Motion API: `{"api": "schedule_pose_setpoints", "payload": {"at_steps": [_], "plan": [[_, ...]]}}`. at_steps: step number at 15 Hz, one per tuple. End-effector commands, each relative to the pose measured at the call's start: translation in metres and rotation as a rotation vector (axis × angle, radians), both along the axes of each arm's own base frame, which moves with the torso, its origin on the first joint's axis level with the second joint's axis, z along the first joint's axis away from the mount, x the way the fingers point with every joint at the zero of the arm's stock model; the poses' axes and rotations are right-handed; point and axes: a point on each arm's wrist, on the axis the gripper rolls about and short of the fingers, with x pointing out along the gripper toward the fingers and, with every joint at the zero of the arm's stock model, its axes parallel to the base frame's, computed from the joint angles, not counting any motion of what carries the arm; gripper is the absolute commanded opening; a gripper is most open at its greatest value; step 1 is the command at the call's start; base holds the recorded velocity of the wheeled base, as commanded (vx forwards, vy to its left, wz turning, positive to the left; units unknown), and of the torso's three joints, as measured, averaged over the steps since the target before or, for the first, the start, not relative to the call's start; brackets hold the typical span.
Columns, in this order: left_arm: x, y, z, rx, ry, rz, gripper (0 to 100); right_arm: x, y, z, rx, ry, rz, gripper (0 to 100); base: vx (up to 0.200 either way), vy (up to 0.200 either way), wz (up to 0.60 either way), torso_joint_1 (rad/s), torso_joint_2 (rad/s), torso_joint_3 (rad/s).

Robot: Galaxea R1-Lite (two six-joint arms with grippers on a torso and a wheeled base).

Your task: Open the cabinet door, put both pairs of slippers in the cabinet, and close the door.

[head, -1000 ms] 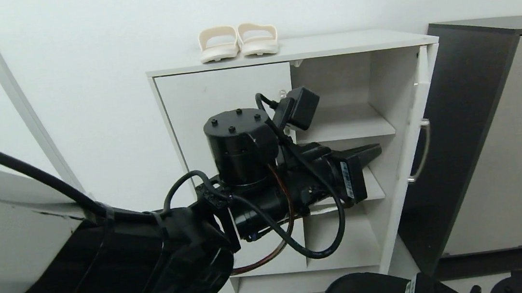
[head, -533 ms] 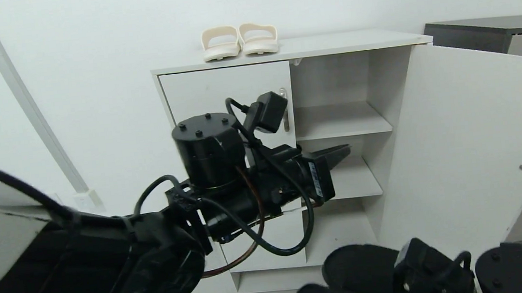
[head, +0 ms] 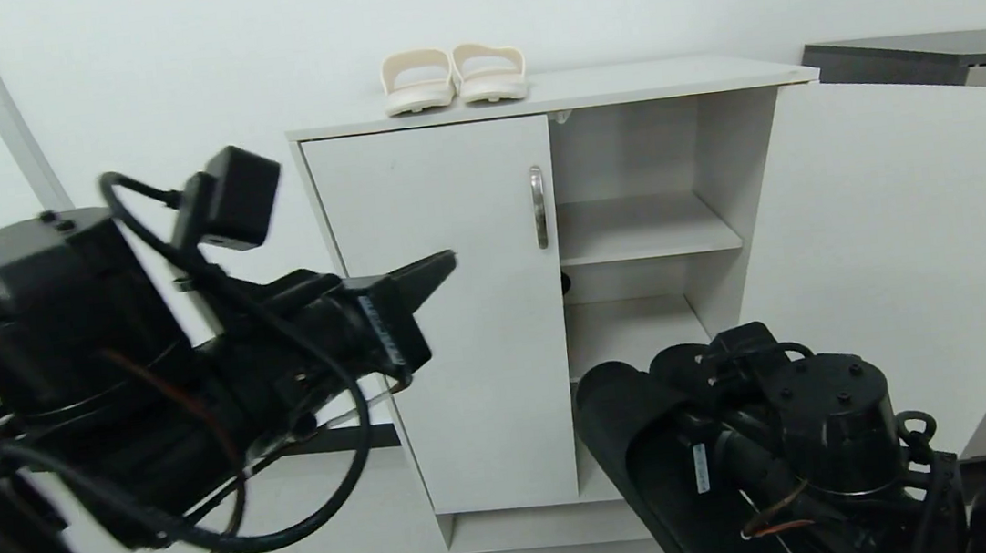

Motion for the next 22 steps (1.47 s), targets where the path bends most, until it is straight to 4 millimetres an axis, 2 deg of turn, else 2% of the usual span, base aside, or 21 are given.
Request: {"api": "schedule_pose_setpoints", "payload": {"at_steps": [1,3,5,7,11,13,15,19,22], "plan": [[-0.065,0.057,0.001,0.076,-0.052,0.237,0,0.011,0.002,-0.005,-0.009,0.003,-0.031,0,0.000,0.000,0.00,0.000,0.00,0.000],[-0.096,0.103,-0.025,0.186,-0.021,0.450,0,0.013,0.002,-0.006,-0.011,0.003,-0.042,0,0.000,0.000,0.00,0.000,0.00,0.000],[-0.134,0.129,-0.055,0.177,-0.015,0.600,0,0.013,0.002,-0.007,-0.015,0.008,-0.039,0,0.000,0.000,0.00,0.000,0.00,0.000],[-0.164,0.143,-0.082,0.176,0.002,0.758,0,0.013,0.002,-0.008,-0.017,0.010,-0.039,0,0.000,0.000,0.00,0.000,0.00,0.000],[-0.206,0.147,-0.138,0.190,0.034,0.899,0,0.010,0.005,-0.010,-0.022,0.015,-0.028,0,0.000,0.000,0.00,0.000,0.00,0.000],[-0.217,0.146,-0.162,0.213,0.040,0.896,0,0.009,0.006,-0.011,-0.024,0.017,-0.024,0,0.000,0.000,0.00,0.000,0.00,0.000],[-0.219,0.146,-0.162,0.205,0.014,0.876,0,0.009,0.007,-0.012,-0.026,0.019,-0.021,0,0.000,0.000,0.00,0.000,0.00,0.000],[-0.218,0.140,-0.166,0.262,-0.019,0.584,0,0.008,0.007,-0.013,-0.027,0.023,-0.019,0,0.000,0.000,0.00,0.000,0.00,0.000],[-0.218,0.139,-0.165,0.270,-0.027,0.551,0,0.007,0.008,-0.014,-0.027,0.024,-0.014,0,0.000,0.000,0.00,0.000,0.00,0.000]]}}
